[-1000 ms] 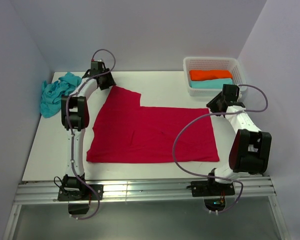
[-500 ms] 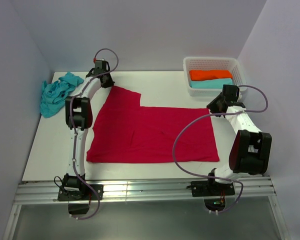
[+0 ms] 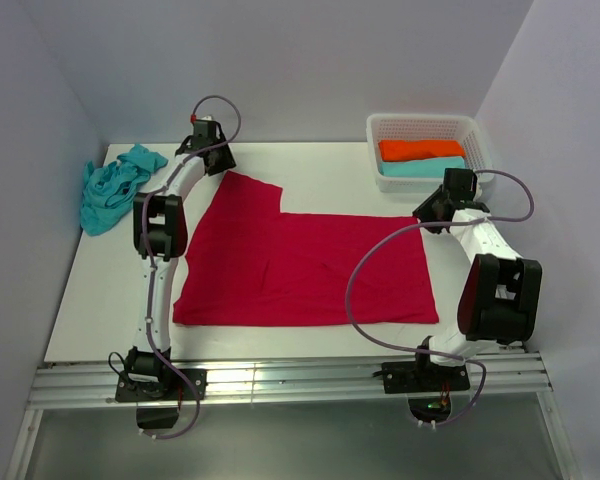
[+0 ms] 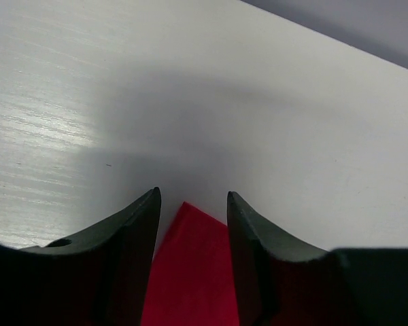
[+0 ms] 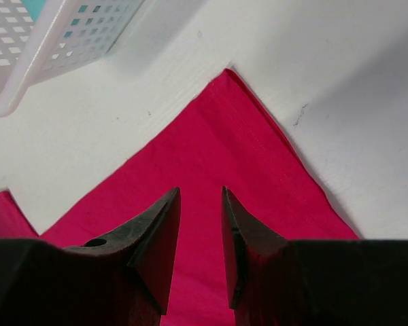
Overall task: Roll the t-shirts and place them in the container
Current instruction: Fold the tshirt
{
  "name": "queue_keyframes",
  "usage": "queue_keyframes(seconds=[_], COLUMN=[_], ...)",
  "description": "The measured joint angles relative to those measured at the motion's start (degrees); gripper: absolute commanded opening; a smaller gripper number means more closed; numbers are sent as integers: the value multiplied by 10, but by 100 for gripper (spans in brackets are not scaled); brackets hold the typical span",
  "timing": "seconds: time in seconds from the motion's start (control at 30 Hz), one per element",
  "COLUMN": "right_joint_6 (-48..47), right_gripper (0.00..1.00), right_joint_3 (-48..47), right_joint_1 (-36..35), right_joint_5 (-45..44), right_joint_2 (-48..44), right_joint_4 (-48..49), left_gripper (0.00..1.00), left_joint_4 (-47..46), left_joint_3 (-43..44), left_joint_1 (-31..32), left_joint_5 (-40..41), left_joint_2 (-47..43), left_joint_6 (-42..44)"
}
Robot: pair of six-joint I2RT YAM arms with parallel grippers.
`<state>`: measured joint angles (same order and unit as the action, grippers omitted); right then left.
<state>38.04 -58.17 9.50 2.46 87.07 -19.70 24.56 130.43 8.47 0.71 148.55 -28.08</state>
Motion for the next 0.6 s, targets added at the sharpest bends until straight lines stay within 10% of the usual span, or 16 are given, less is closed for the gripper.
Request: queue_keyframes(seconds=[0.6], right_joint_6=[0], right_gripper=[36], right_joint_3=[0], right_joint_1=[0], right_joint_5=[2], right_joint_2=[3], right_joint_4=[1], left_gripper=[38], left_joint_4=[-1], left_joint_3=[-14], left_joint_1=[14], left_joint_5=[23], left_joint_2=[-8], left_joint_6=[8])
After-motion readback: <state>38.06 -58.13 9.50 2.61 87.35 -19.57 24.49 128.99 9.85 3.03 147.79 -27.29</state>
